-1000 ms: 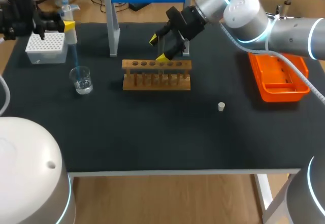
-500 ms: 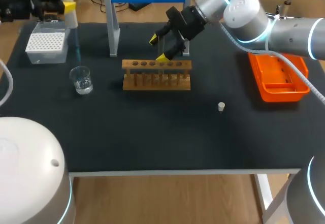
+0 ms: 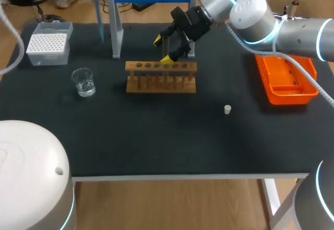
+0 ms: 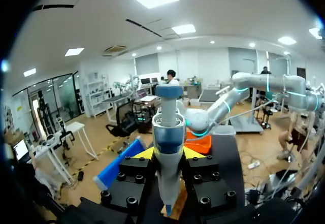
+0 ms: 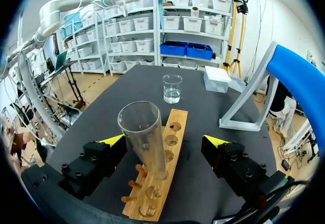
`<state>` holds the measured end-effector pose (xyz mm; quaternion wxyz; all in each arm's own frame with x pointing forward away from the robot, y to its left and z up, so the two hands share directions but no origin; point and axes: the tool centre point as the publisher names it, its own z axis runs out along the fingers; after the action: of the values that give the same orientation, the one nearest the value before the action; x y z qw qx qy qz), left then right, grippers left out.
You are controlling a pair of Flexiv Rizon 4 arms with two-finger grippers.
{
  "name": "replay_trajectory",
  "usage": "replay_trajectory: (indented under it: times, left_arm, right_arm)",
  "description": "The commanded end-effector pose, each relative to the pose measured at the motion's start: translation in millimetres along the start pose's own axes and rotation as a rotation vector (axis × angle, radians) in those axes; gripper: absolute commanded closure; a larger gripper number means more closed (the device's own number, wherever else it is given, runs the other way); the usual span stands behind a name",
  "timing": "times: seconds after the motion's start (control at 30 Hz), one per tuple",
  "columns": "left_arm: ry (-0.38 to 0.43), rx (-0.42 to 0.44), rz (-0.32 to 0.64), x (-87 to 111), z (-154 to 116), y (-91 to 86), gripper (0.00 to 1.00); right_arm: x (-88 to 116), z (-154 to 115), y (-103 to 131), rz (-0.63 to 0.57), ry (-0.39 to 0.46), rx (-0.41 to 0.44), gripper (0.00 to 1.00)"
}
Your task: Invert the test tube, pick up the pipette, mount the tip to pipette, aspirate from beaker and dispense into the tube, eject the tip, return the pipette, and cap with the stopper.
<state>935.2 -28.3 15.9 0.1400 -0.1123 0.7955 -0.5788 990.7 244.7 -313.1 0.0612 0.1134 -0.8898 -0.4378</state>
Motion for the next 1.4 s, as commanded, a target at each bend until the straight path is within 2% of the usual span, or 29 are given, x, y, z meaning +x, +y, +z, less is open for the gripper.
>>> replay_trajectory:
  times: [0.03,0.27,0.53,0.9,1.4]
  left_arm:
    - [0.055,-0.017,0.004,-12.4,35.5,-25.5,1.0]
    - [0.144,-0.001,0.019,-0.3,81.3,-55.6,1.0]
    - [0.208,0.034,0.021,7.7,114.0,-67.9,1.0]
    - [0.249,0.042,0.009,10.7,139.5,-64.0,1.0]
    - [0.265,0.042,0.0,9.7,144.3,-60.0,1.0]
  right_arm:
    - [-0.9,-1.3,0.4,0.001,0.004,0.004,0.0]
    - [-0.9,-1.3,0.4,0.001,0.004,0.004,0.0]
    - [-0.9,-1.3,0.4,0.001,0.004,0.004,0.0]
    - [-0.9,-1.3,0.4,0.001,0.004,0.004,0.0]
    - [-0.9,-1.3,0.4,0.001,0.004,0.004,0.0]
